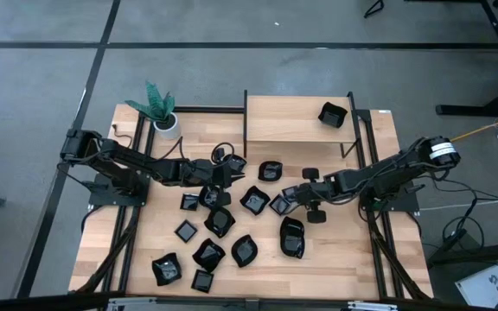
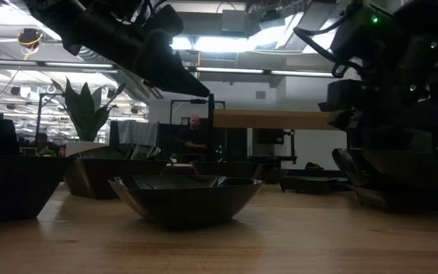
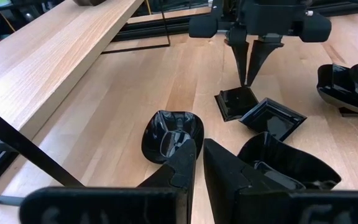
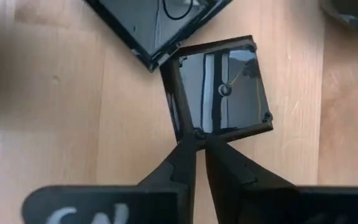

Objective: Pick & Place Mini shaped plates
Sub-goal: Put the black square plate on the shelf

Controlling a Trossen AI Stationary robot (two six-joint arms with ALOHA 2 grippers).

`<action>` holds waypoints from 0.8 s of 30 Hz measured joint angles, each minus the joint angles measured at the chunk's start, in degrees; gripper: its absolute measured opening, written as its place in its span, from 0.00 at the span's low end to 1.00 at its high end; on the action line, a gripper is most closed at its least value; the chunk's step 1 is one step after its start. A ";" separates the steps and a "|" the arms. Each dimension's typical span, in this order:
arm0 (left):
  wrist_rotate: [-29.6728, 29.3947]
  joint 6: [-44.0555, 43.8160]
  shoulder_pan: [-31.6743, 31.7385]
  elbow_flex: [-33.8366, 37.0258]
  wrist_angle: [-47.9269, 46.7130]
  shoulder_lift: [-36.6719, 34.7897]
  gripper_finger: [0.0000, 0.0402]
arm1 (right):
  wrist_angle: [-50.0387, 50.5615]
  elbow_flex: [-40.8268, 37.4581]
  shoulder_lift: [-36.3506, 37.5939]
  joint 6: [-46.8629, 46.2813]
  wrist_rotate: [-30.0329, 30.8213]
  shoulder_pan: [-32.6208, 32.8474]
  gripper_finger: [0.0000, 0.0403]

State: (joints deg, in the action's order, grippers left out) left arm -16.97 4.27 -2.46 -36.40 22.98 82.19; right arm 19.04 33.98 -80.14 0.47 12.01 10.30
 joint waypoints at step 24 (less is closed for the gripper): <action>-0.09 -0.02 0.00 0.00 0.00 0.00 0.07 | 6.09 4.26 -0.04 15.99 -2.63 0.00 0.13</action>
State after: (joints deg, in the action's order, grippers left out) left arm -17.06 4.25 -2.46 -36.40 22.98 82.19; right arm 25.13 38.24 -80.18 16.46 9.38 10.31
